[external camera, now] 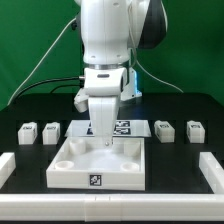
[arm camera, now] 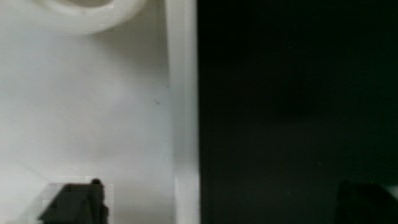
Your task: Assemble one leg
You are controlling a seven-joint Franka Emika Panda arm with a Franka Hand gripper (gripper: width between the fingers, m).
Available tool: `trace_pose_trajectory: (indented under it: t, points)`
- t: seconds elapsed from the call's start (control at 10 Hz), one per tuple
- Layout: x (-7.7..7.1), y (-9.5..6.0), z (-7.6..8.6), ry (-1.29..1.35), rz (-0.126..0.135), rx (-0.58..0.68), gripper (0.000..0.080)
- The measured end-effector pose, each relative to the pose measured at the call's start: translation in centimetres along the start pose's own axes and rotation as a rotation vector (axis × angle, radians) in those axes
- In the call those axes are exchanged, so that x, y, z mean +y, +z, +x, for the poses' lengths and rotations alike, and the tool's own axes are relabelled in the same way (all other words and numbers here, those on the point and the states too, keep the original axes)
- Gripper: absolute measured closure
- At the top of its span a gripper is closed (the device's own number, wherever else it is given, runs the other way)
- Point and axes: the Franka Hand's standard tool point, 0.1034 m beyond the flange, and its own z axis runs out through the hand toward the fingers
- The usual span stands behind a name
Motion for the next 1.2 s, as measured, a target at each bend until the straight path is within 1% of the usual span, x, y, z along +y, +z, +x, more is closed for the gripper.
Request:
trace_pose_trajectory:
  t: [0.1, 0.3, 0.5, 0.6, 0.7, 0.8, 0.9, 1.2]
  points:
    - [0.04, 0.19, 0.32, 0.005, 0.003, 0.001, 0.015]
    - [0.12, 0.1, 0.53, 0.011, 0.001, 0.002, 0.015]
    - [0.07, 0.19, 0.42, 0.013, 0.003, 0.002, 0.0414]
    - [0.05, 0.21, 0.41, 0.014, 0.004, 0.002, 0.0414]
    - [0.05, 0.23, 0.4, 0.014, 0.004, 0.002, 0.0575]
    - [0.03, 0.25, 0.38, 0.014, 0.004, 0.002, 0.0575]
    - [0.15, 0.19, 0.38, 0.015, -0.001, 0.002, 0.0732]
    - [0.16, 0.18, 0.36, 0.015, -0.001, 0.002, 0.0736]
